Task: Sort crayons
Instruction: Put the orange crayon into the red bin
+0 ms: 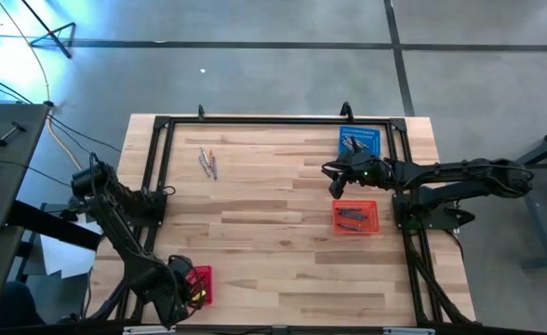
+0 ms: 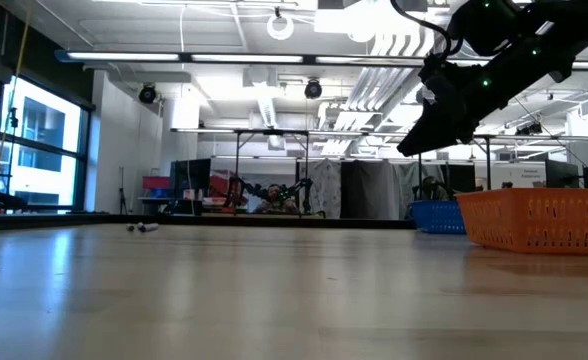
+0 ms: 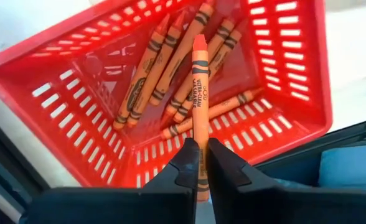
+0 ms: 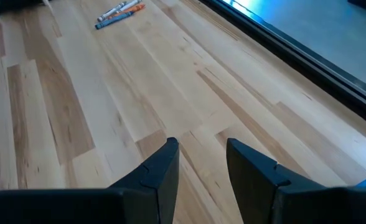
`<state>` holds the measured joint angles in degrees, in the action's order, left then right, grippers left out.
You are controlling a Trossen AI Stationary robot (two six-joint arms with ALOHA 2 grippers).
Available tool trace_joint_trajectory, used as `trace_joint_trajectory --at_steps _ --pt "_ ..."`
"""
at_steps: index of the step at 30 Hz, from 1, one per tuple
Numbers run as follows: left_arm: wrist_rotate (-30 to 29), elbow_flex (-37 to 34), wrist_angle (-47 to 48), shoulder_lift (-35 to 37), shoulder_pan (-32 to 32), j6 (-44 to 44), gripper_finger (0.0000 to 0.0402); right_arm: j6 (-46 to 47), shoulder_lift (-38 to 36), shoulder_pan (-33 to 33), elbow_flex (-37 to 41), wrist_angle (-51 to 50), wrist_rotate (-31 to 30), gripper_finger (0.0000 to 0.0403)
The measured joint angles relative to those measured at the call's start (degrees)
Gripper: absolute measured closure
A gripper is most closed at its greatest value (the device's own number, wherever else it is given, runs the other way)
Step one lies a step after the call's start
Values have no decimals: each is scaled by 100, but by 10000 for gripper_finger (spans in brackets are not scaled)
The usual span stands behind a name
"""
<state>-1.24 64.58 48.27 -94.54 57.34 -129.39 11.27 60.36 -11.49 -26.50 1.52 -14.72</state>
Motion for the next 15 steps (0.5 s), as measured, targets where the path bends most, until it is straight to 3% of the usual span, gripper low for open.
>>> trace_joint_trajectory --at_steps 15 --pt "210 0 -7 0 0 3 384 -13 0 0 0 -4 0 275"
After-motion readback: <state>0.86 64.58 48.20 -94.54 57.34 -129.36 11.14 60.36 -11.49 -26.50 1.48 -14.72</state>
